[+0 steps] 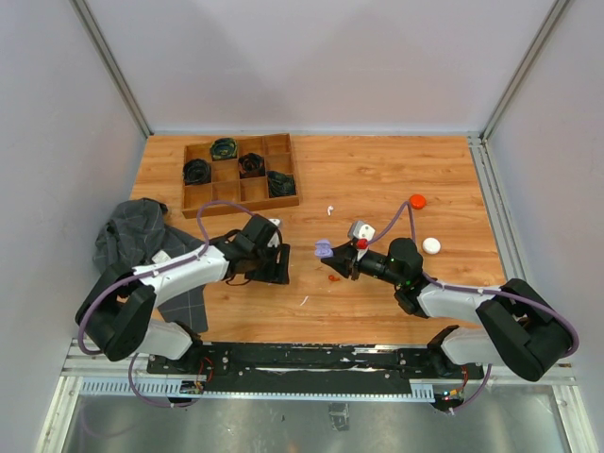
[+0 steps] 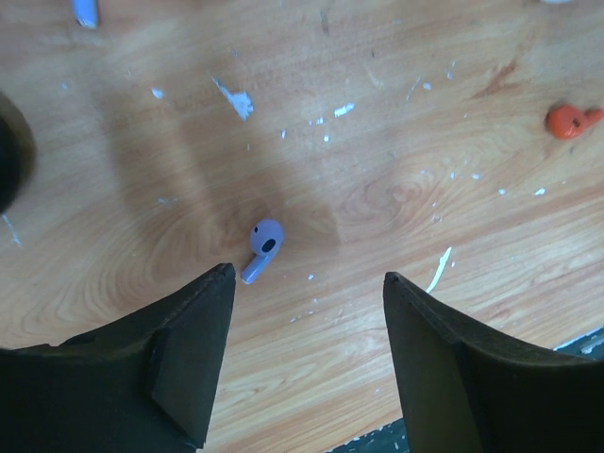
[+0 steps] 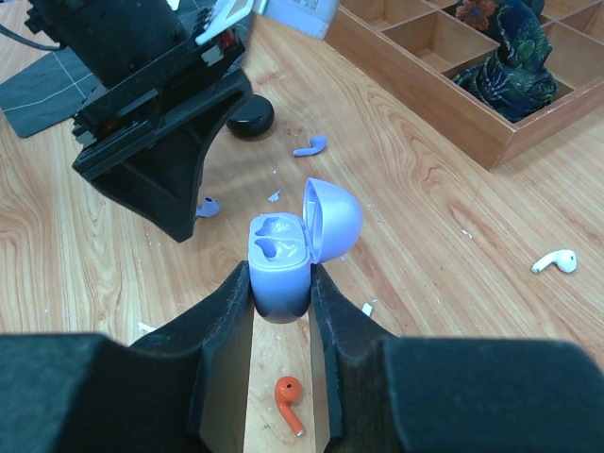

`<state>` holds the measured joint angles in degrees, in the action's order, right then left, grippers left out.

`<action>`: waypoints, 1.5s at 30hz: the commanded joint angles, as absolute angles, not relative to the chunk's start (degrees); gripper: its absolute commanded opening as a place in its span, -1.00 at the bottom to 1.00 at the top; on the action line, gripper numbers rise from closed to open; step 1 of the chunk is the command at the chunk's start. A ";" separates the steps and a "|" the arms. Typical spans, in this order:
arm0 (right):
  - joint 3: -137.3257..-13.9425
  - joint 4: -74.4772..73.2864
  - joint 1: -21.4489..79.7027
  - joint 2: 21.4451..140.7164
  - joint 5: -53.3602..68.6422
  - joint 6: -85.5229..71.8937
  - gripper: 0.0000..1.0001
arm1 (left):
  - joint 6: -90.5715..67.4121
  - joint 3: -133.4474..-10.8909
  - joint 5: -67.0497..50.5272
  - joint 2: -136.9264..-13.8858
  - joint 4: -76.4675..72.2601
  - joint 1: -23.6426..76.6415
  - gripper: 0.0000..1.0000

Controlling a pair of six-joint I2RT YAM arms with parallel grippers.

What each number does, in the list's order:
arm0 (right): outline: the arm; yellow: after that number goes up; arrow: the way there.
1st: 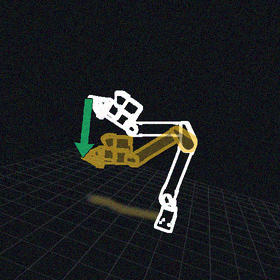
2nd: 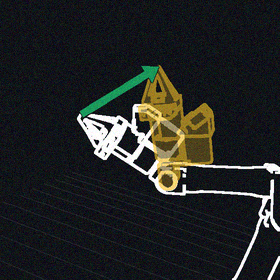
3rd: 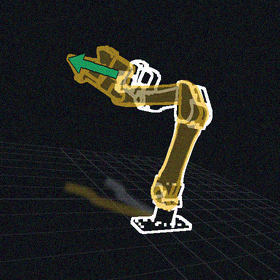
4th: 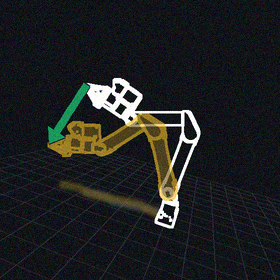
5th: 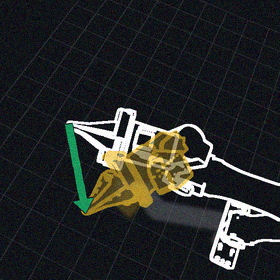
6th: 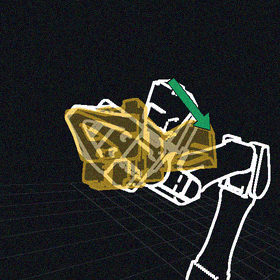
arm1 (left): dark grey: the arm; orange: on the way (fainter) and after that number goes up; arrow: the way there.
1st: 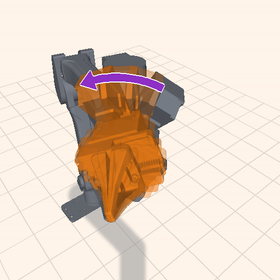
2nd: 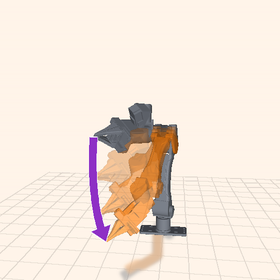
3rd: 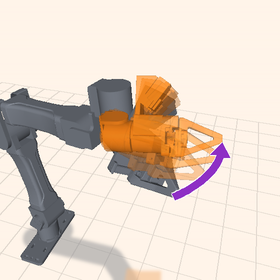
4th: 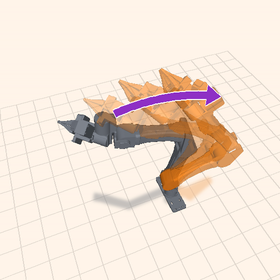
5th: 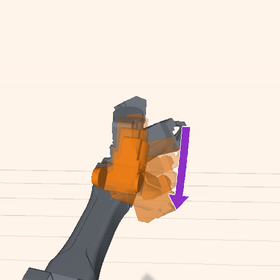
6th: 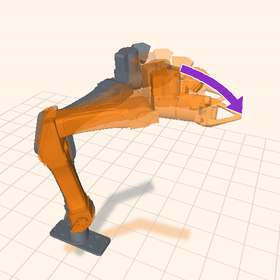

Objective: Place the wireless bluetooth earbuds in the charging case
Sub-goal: Pick up the earbud from the center of the board.

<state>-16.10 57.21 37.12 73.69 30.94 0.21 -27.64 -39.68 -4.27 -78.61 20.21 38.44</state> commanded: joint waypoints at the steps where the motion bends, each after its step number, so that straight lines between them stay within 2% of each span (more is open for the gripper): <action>1: -16.48 57.78 38.01 73.26 30.50 0.79 -0.97 | -26.55 -44.52 0.30 -80.16 24.52 38.88 0.37; 3: -16.52 57.62 37.97 73.13 30.41 0.87 -0.97 | -25.86 -45.70 1.06 -81.32 25.27 39.11 0.32; 7: -16.54 57.23 38.03 73.02 30.33 1.05 -0.97 | -24.35 -47.90 1.34 -83.57 26.96 39.27 0.08; 17: -16.62 56.80 38.06 72.69 30.23 1.16 -0.98 | -21.43 -52.14 3.17 -88.61 31.17 40.23 -0.02; 23: -16.70 56.69 38.02 72.93 30.22 1.23 -0.98 | -21.32 -53.80 3.30 -90.96 32.18 40.78 -0.23; 29: -16.79 56.69 38.04 73.04 30.31 1.17 -0.97 | -21.05 -54.70 4.40 -92.43 33.26 40.95 -0.24; 45: -16.83 55.52 38.01 72.14 29.36 1.74 -0.98 | -21.66 -54.94 6.22 -95.18 34.54 42.36 -0.47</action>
<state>-16.10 55.18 37.15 73.38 30.20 0.30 -21.47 -54.26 4.84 -94.04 33.89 41.52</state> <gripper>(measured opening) 0.254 0.285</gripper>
